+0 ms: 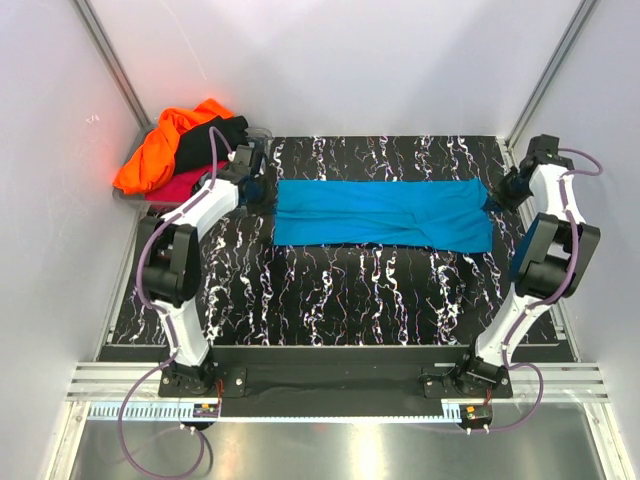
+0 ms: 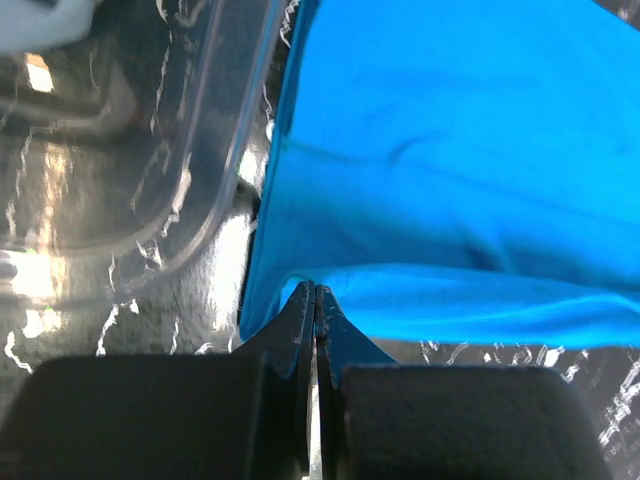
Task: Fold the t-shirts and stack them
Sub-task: Fold the tshirt
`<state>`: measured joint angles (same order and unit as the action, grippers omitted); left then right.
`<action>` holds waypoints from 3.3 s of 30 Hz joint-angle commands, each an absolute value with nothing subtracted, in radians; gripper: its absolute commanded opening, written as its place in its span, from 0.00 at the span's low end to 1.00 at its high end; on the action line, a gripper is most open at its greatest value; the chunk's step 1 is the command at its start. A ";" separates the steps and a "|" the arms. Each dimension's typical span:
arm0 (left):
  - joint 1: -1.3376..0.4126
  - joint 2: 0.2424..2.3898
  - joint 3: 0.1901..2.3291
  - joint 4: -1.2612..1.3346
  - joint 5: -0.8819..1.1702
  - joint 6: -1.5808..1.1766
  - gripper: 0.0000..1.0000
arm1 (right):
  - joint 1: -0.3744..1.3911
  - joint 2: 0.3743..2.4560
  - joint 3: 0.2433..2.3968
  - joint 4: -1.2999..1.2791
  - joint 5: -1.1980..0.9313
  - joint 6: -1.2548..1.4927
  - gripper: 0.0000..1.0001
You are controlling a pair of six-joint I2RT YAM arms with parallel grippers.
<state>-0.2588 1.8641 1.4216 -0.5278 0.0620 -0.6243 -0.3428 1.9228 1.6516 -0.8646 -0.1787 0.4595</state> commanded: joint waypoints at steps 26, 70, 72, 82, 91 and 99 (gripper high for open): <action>-0.226 2.109 1.739 -0.637 -0.020 -0.546 0.00 | -0.314 2.129 1.928 -0.870 -0.268 0.459 0.00; -0.425 2.079 1.471 -0.623 0.187 -0.385 0.36 | -0.225 1.893 1.376 -0.617 -0.006 0.629 0.57; -0.428 2.056 1.411 -0.627 0.204 -0.396 0.36 | -0.225 1.920 1.393 -0.618 0.020 0.627 0.58; -0.589 1.830 1.117 -0.554 0.336 -0.560 0.36 | -0.175 2.135 1.615 -0.615 0.034 0.563 0.59; -0.830 1.782 1.032 -0.367 0.428 -0.827 0.37 | -0.023 2.393 1.972 -0.630 0.057 0.540 0.59; -0.999 1.859 1.167 -0.232 0.472 -0.922 0.38 | 0.081 2.534 2.268 -0.695 0.017 0.473 0.59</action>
<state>-0.9768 1.8442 1.0882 -0.3145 0.4179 -0.8692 0.0566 2.4905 2.1757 -0.6498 0.0322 0.5236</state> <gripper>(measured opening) 0.376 0.591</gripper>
